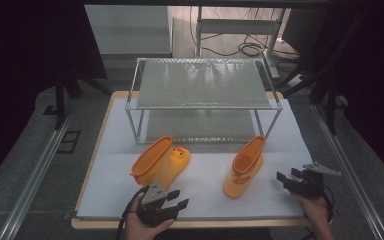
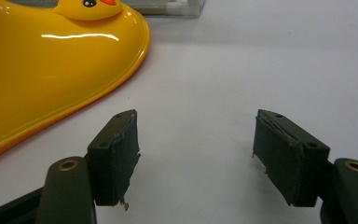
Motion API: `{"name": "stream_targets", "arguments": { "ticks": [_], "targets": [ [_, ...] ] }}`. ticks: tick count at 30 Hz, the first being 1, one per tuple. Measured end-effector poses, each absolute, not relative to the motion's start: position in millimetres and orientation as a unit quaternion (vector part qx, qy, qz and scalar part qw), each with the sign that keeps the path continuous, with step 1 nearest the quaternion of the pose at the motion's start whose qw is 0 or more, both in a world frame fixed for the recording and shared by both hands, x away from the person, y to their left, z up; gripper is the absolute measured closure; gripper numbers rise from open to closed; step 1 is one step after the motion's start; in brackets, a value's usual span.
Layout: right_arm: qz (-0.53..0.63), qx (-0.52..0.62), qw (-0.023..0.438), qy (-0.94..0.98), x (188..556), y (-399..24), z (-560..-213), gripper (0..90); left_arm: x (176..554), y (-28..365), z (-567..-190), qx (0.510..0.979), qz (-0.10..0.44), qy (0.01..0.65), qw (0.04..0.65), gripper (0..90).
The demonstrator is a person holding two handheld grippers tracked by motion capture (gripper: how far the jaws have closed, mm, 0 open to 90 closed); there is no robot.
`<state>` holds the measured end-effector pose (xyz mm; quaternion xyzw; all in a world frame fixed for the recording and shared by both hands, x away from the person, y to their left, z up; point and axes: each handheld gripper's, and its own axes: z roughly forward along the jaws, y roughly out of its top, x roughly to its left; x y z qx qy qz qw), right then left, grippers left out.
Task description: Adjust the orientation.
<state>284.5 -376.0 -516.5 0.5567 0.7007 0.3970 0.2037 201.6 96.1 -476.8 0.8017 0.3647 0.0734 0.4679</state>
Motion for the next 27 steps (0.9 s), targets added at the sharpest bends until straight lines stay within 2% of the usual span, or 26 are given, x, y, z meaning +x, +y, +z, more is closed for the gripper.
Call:
{"name": "stream_targets", "arguments": {
  "ticks": [9, 27],
  "targets": [
    [0.400, 0.557, 0.207, 0.698, 284, -378, -515, 30.9, 213, 84, -466, 0.824, 0.040, 0.346, 0.448, 47.9],
    [0.400, 0.560, 0.207, 0.696, 281, -382, -515, 31.0, 236, 60, -451, 0.859, -0.014, 0.305, 0.410, 46.8]
  ]
}}
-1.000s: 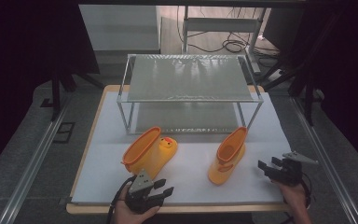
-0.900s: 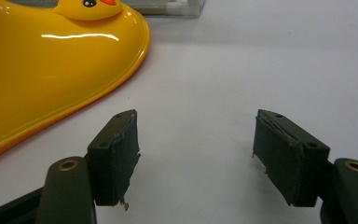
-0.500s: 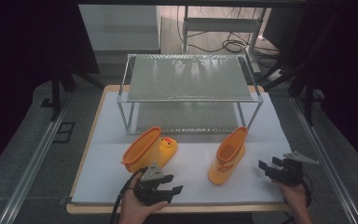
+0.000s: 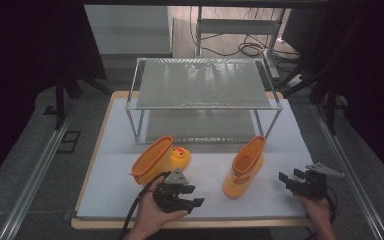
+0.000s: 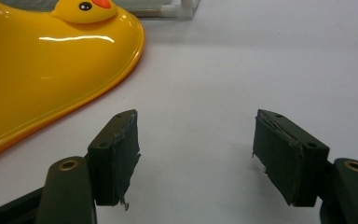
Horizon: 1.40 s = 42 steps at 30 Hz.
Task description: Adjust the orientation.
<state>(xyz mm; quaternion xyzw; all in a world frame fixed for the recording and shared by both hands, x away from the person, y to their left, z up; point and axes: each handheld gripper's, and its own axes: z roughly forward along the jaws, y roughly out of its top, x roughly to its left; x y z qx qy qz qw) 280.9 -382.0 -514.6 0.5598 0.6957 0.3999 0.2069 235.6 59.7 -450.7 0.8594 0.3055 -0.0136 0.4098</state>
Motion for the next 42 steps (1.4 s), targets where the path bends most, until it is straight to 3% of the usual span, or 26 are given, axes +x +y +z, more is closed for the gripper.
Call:
{"name": "stream_targets", "arguments": {
  "ticks": [21, 42],
  "targets": [
    [0.399, 0.561, 0.206, 0.695, 281, -384, -515, 31.2, 259, 55, -435, 0.858, -0.096, 0.286, 0.416, 46.7],
    [0.399, 0.559, 0.205, 0.697, 281, -384, -515, 31.3, 278, 38, -367, 0.865, -0.119, 0.269, 0.406, 46.7]
  ]
}}
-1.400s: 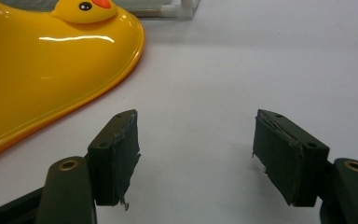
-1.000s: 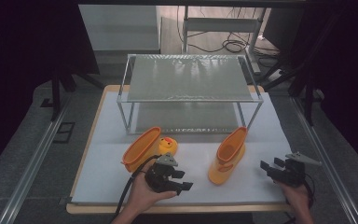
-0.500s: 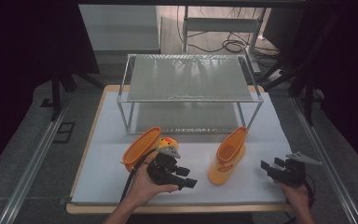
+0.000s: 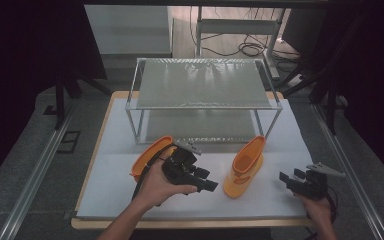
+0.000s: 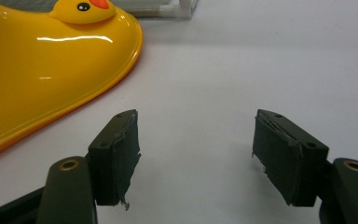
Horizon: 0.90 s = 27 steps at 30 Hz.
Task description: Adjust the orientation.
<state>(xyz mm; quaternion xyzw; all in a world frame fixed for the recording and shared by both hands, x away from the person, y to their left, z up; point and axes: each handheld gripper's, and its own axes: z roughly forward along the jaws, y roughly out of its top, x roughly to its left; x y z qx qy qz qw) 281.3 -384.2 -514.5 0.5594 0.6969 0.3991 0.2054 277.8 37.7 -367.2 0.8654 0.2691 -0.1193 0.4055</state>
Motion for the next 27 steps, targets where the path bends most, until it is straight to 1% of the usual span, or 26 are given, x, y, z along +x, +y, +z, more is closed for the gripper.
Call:
{"name": "stream_targets", "arguments": {
  "ticks": [18, 27],
  "targets": [
    [0.399, 0.560, 0.203, 0.697, 281, -385, -514, 31.3, 299, 16, -334, 0.866, -0.129, 0.273, 0.399, 47.2],
    [0.401, 0.560, 0.203, 0.696, 281, -386, -515, 31.3, 308, -1, -322, 0.877, -0.129, 0.262, 0.383, 47.2]
  ]
}}
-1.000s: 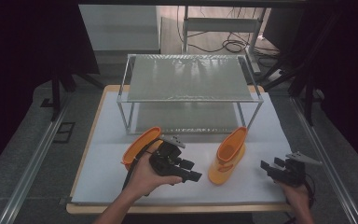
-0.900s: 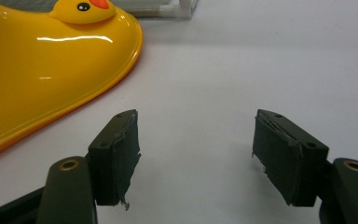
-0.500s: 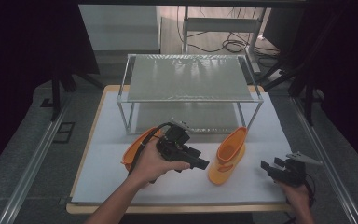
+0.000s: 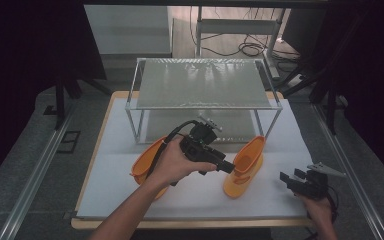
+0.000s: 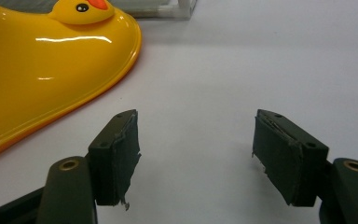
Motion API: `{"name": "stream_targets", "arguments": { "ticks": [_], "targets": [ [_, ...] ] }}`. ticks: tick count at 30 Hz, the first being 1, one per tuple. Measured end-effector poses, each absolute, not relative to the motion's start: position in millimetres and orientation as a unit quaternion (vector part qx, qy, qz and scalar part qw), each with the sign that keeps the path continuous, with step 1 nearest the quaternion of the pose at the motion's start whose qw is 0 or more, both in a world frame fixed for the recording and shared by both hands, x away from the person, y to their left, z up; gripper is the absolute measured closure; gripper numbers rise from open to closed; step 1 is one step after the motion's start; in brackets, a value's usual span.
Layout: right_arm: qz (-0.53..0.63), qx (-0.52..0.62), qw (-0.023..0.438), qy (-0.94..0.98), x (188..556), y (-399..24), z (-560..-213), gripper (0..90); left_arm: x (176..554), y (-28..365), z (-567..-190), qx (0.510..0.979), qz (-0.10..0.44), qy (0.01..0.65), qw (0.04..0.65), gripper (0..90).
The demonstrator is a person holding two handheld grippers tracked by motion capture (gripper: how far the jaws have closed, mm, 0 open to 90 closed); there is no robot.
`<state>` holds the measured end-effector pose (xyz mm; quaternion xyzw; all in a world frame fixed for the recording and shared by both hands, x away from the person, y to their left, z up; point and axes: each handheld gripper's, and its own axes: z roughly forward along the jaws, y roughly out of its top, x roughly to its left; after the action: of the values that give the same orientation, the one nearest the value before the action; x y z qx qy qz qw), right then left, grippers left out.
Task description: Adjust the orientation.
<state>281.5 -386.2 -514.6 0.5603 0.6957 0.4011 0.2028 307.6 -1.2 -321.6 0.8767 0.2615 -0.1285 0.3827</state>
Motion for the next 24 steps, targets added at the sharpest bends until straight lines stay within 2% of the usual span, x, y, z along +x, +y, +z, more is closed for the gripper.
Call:
{"name": "stream_targets", "arguments": {
  "ticks": [24],
  "targets": [
    [0.401, 0.566, 0.200, 0.692, 281, -391, -516, 31.3, 347, -27, -323, 0.881, -0.150, 0.279, 0.350, 47.2]
  ]
}}
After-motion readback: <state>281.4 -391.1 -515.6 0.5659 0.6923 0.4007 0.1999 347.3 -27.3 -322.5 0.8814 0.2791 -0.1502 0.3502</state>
